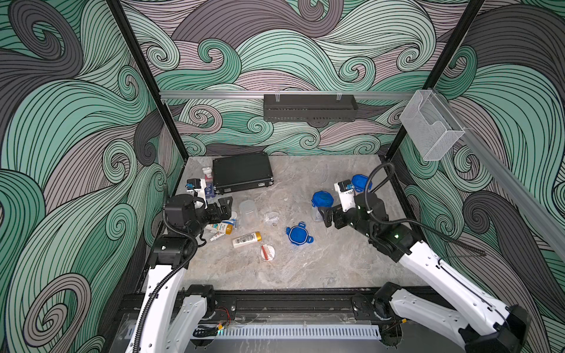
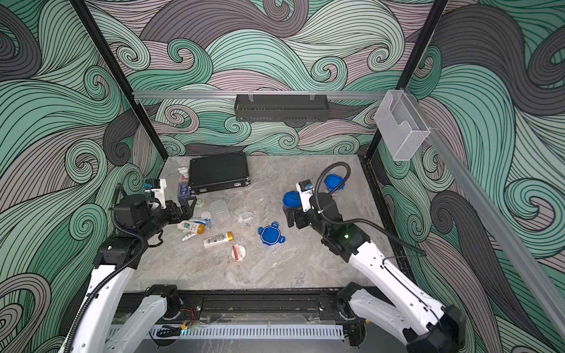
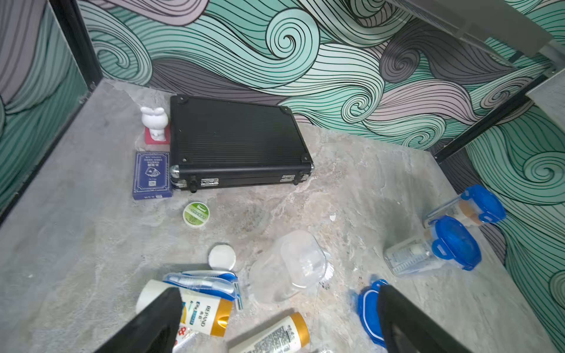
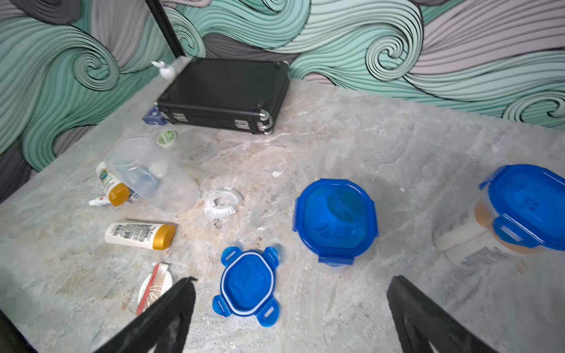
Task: Take out toiletry kits
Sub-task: Place the container at the center of the board, then pick up the container from the center of the board.
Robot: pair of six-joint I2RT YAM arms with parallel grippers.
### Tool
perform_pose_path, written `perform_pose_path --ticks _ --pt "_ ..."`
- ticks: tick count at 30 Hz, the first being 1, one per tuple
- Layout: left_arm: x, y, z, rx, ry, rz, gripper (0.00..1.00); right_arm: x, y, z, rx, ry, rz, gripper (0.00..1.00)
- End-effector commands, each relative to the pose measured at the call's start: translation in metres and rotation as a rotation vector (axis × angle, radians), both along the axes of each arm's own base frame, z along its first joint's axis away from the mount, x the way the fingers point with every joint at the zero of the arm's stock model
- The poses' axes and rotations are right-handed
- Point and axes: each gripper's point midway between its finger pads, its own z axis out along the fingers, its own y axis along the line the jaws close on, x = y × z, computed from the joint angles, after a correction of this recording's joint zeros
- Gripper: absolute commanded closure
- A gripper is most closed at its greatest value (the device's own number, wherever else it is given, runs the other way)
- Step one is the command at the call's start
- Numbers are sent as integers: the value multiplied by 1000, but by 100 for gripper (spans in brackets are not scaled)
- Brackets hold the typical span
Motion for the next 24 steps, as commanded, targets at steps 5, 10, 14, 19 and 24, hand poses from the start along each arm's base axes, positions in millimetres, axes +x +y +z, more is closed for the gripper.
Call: perform_pose_path --ticks 5,10,14,19,24 --pt "-13 -29 -28 -116 92 -147 2 21 -6 -21 -99 321 29 1" --pt "-18 -32 -33 -124 83 -162 3 30 6 -50 -291 463 221 1" --pt "-23 -37 -31 -144 74 -188 5 34 11 -64 -420 427 427 1" --pt "-27 -34 -30 -127 56 -168 5 69 -3 -60 -510 423 427 1" --pt "-26 -37 -31 -135 67 -183 5 75 -15 -76 -639 503 479 1"
